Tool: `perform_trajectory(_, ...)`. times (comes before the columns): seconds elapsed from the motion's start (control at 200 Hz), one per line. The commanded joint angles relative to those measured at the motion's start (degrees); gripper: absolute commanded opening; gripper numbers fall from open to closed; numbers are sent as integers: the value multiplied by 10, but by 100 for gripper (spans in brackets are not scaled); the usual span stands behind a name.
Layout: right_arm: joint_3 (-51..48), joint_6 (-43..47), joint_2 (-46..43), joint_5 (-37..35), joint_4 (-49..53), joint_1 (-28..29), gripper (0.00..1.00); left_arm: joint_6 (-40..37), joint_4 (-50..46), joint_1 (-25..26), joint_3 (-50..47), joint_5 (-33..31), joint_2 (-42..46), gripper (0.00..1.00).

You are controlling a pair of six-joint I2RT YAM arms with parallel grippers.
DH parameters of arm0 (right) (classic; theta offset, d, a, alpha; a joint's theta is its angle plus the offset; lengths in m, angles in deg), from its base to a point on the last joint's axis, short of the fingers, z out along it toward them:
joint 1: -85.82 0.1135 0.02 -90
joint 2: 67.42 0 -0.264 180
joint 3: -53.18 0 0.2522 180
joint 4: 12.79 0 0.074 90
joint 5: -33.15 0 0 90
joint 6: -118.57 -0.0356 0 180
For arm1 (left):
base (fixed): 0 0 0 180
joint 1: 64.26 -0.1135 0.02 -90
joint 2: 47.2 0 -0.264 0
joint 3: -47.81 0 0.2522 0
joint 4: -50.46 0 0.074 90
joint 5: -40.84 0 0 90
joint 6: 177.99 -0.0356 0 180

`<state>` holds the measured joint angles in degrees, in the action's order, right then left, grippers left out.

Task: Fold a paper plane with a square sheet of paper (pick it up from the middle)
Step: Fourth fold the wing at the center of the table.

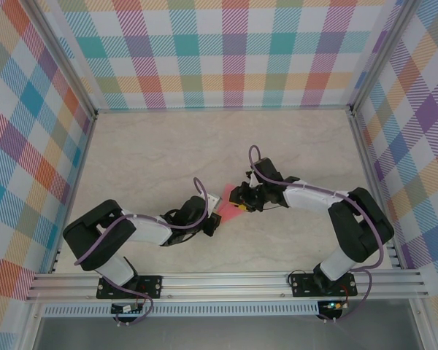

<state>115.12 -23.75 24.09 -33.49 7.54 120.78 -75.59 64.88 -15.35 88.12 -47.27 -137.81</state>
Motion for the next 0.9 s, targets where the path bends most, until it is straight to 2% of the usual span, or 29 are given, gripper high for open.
perform_trajectory(0.0,8,14,26,16,-25,-2,31,32,-12,8,14,7,-7,5)
perform_trajectory(0.49,-33,-14,28,-22,-67,-2,25,58,-22,8,16,2,-3,5)
perform_trajectory(0.69,-26,-24,51,-13,-92,-2,25,67,-19,8,14,10,-3,5)
perform_trajectory(0.795,-25,-24,58,-14,-95,-2,28,73,-20,8,15,14,0,7)
perform_trajectory(0.895,-24,-23,66,-14,-92,-1,31,81,-23,8,20,20,2,13)
